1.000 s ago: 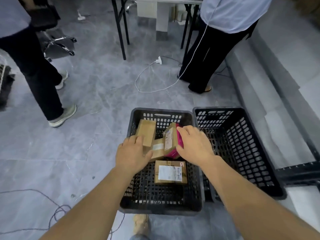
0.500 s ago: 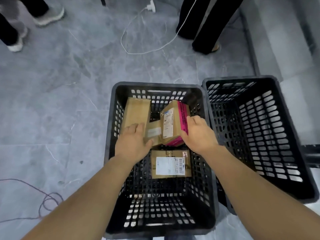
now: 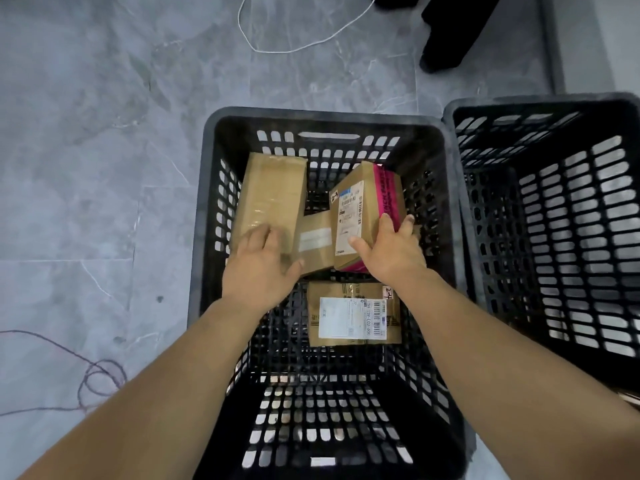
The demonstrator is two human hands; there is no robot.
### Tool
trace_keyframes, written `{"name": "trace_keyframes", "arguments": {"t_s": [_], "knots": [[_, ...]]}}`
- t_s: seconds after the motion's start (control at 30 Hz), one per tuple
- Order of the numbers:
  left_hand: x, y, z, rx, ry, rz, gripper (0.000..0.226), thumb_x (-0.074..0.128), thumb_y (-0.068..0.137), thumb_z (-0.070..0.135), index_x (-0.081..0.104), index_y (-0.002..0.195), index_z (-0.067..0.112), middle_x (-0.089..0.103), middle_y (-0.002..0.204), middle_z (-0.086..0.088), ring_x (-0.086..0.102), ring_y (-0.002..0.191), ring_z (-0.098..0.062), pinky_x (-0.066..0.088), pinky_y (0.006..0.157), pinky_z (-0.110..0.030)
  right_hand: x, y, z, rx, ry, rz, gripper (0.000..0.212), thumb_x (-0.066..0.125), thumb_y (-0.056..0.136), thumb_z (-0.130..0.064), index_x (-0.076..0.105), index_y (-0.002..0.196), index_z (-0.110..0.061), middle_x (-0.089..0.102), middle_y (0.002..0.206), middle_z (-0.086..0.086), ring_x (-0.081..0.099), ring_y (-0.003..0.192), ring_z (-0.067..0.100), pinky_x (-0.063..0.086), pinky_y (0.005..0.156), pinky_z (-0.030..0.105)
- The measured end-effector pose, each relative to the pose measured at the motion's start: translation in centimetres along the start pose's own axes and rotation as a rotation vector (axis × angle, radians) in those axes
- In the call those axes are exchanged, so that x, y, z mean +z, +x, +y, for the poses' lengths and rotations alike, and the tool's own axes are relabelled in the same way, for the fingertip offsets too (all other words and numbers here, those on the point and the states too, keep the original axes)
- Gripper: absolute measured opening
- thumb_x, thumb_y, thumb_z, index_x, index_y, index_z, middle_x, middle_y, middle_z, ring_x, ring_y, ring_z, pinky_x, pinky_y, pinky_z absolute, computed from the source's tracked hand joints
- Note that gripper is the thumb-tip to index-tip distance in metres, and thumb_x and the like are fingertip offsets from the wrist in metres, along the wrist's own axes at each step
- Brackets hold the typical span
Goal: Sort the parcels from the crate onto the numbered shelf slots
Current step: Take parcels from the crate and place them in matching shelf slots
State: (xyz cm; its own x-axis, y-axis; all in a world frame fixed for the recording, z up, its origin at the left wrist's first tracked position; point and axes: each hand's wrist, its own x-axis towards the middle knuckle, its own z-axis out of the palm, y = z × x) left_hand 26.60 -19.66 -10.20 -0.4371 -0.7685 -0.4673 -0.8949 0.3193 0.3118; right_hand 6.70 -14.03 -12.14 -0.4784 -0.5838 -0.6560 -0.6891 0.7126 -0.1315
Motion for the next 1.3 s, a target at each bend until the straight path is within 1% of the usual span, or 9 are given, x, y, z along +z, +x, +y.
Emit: {"name": "trace_keyframes", "arguments": {"t_s": [0.1, 0.23, 0.43, 0.57, 0.7, 0.87, 1.03, 1.13, 1.3], "knots": [[0.1, -0.1, -0.2, 0.002, -0.016, 0.008, 0.065, 0.051, 0.092, 0.047, 0.033, 0.145, 0.013, 0.026, 0.155, -0.010, 0.020, 0.142, -0.027, 0.024, 0.114, -0.040, -0.1, 0.5, -0.6, 0.007, 0.134, 0.032, 0.064, 0.051, 0.086, -0.062, 0.026, 0.135, -0.028, 0.004, 0.155, 0.024, 0.032, 0.132, 0.046, 0.041, 0.102, 0.053], [-0.4, -0.6, 0.2, -0.008, -0.030, 0.012, 0.064, 0.050, 0.093, 0.047, 0.032, 0.146, 0.014, 0.026, 0.155, -0.009, 0.019, 0.143, -0.025, 0.024, 0.113, -0.040, -0.4, 0.2, -0.8, 0.028, 0.211, 0.049, 0.061, 0.069, 0.078, -0.049, 0.030, 0.120, -0.027, 0.036, 0.131, 0.017, 0.044, 0.112, 0.034, 0.047, 0.089, 0.041], [-3.4, -2.5, 1.4, -0.034, -0.061, -0.002, 0.072, 0.045, 0.094, 0.051, 0.019, 0.151, 0.017, 0.021, 0.157, -0.007, 0.018, 0.143, -0.026, 0.025, 0.113, -0.039, -3.0, -3.3, -0.1, 0.031, 0.381, 0.051, 0.087, 0.070, 0.072, -0.045, 0.021, 0.142, -0.031, 0.047, 0.121, 0.011, 0.041, 0.116, 0.031, 0.042, 0.094, 0.040], [-6.5, -4.4, 3.0, -0.075, -0.175, -0.010, 0.076, 0.046, 0.092, 0.054, 0.016, 0.152, 0.020, 0.019, 0.158, -0.005, 0.019, 0.143, -0.026, 0.030, 0.111, -0.040, -6.5, -6.8, -0.2, -0.072, 0.606, 0.027, 0.097, 0.067, 0.053, -0.055, 0.027, 0.140, -0.040, 0.057, 0.118, -0.004, 0.051, 0.115, 0.023, 0.047, 0.096, 0.045], [-10.7, -7.0, 5.3, -0.047, -0.299, 0.029, 0.075, 0.050, 0.091, 0.054, 0.020, 0.150, 0.019, 0.026, 0.155, -0.008, 0.026, 0.141, -0.026, 0.032, 0.107, -0.040, -11.1, -11.3, 0.0, -0.190, 0.835, 0.001, 0.082, 0.076, 0.073, -0.024, 0.035, 0.143, -0.028, 0.060, 0.115, -0.014, 0.059, 0.106, 0.005, 0.051, 0.094, 0.033], [-15.0, -9.4, 7.1, 0.007, -0.531, 0.019, 0.093, 0.047, 0.080, 0.073, 0.012, 0.152, 0.028, 0.017, 0.160, 0.001, 0.021, 0.144, -0.020, 0.027, 0.114, -0.048, -15.4, -15.8, 0.3, -0.251, 1.045, 0.015, 0.073, 0.074, 0.078, -0.012, 0.038, 0.140, -0.028, 0.063, 0.110, -0.004, 0.064, 0.098, 0.010, 0.053, 0.076, 0.023], [-18.7, -11.5, 9.2, 0.047, -0.796, -0.071, 0.108, 0.050, 0.062, 0.082, 0.012, 0.151, 0.034, 0.028, 0.155, 0.005, 0.032, 0.140, -0.019, 0.028, 0.114, -0.049, -18.3, -19.7, 1.6, -0.272, 1.277, -0.026, 0.067, 0.072, 0.078, -0.016, 0.042, 0.137, -0.025, 0.067, 0.115, 0.007, 0.070, 0.093, 0.021, 0.055, 0.068, 0.035], [-20.3, -12.1, 10.0, 0.098, -0.944, -0.178, 0.115, 0.058, 0.052, 0.089, 0.020, 0.149, 0.040, 0.049, 0.142, 0.007, 0.051, 0.125, -0.015, 0.039, 0.108, -0.045, -19.4, -22.3, 2.8, -0.332, 1.400, -0.038, 0.059, 0.067, 0.082, -0.010, 0.044, 0.135, -0.022, 0.064, 0.122, 0.008, 0.069, 0.093, 0.020, 0.057, 0.067, 0.035], [-22.5, -13.2, 12.7, 0.268, -1.070, -0.311, 0.094, 0.072, 0.057, 0.065, 0.039, 0.140, 0.034, 0.067, 0.118, 0.010, 0.065, 0.107, -0.012, 0.053, 0.094, -0.038, -20.9, -26.2, 4.8, -0.422, 1.417, 0.043, 0.079, 0.072, 0.062, -0.022, 0.044, 0.136, -0.025, 0.071, 0.107, 0.007, 0.070, 0.087, 0.017, 0.055, 0.067, 0.031]]}}
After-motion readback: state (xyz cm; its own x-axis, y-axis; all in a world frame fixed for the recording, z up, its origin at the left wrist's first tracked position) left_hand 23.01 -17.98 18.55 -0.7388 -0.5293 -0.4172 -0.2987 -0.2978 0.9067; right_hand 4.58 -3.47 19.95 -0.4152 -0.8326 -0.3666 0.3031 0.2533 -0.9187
